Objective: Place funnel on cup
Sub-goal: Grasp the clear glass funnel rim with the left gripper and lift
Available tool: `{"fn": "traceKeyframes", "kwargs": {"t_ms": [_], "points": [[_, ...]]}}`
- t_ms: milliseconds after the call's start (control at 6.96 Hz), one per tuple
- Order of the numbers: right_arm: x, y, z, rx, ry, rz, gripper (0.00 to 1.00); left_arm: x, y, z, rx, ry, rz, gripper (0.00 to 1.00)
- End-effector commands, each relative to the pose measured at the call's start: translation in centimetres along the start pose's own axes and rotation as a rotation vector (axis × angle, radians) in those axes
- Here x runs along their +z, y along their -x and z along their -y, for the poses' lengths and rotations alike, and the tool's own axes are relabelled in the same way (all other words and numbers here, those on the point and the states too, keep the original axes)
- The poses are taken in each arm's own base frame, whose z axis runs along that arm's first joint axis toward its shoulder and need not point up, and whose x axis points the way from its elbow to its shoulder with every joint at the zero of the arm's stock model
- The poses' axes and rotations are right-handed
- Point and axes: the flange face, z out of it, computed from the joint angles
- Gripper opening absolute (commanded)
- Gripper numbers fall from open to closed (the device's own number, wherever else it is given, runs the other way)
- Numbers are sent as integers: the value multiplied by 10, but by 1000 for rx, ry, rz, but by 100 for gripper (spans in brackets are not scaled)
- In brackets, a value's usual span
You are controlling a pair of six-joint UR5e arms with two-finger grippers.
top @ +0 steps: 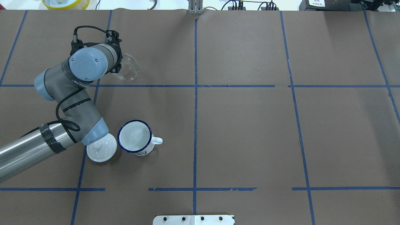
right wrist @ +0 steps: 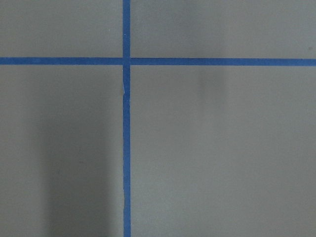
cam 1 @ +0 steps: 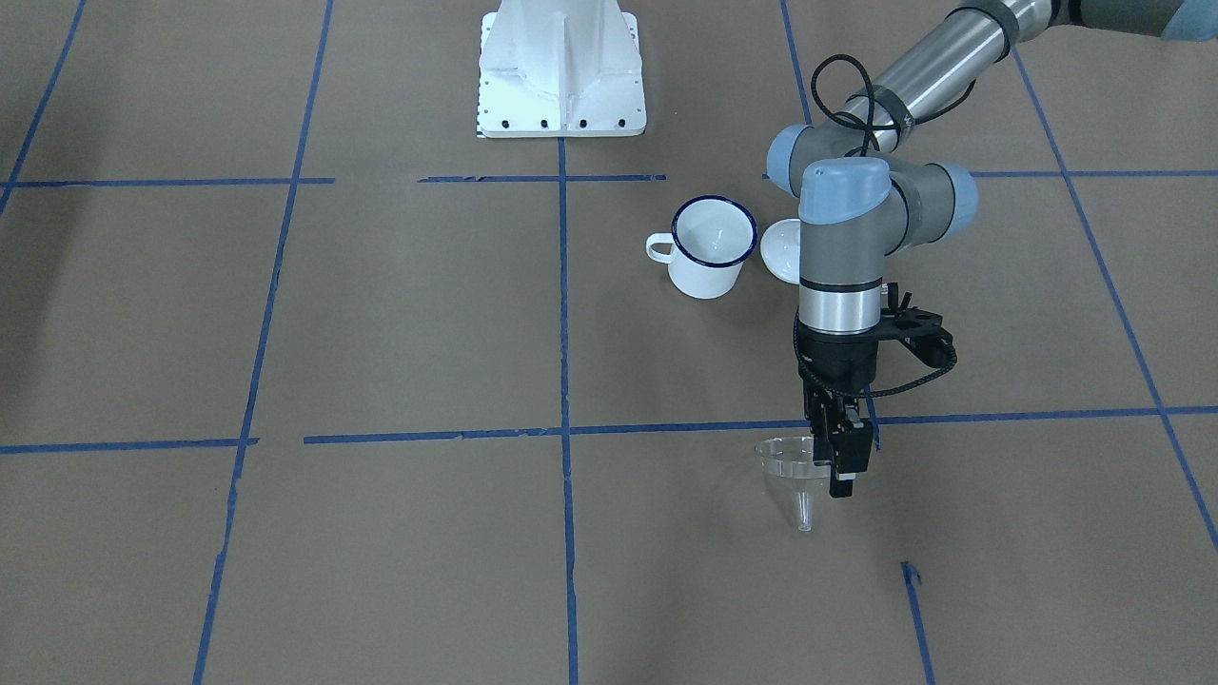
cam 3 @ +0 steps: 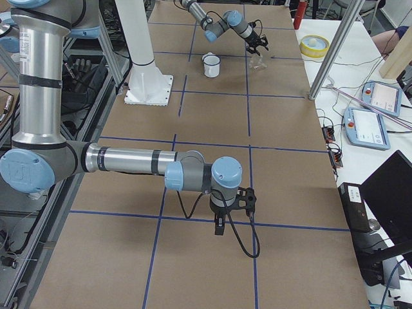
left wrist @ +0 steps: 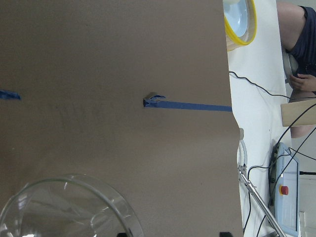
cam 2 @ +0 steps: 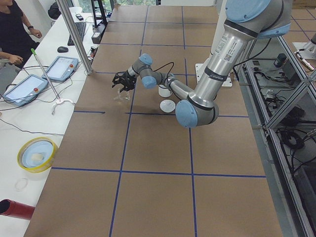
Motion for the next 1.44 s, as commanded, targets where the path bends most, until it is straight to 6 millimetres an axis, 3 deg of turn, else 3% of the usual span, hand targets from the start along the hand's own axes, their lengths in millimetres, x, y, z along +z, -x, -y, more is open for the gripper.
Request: {"fn": "traceKeyframes", "kwargs": {"t_ms": [0, 144, 431, 719, 862, 1006, 1293], "points": [[0, 0, 0, 0, 0, 0, 100, 0, 2, -2, 0, 3, 3, 62], [0, 0, 0, 0, 0, 0, 100, 0, 2, -1, -1, 7, 1, 57], [0, 0, 0, 0, 0, 0, 100, 1, 7, -2, 3, 6, 7, 35], [0, 0, 0, 0, 0, 0, 100, 1, 10, -1, 7, 5, 11, 31], [0, 0, 0, 0, 0, 0, 100, 1, 11, -1, 7, 5, 11, 23], [0, 0, 0, 0, 0, 0, 100, 1, 11, -1, 8, 6, 10, 5], [0, 0, 0, 0, 0, 0, 100, -1, 10, -1, 17, 10, 10, 0]]}}
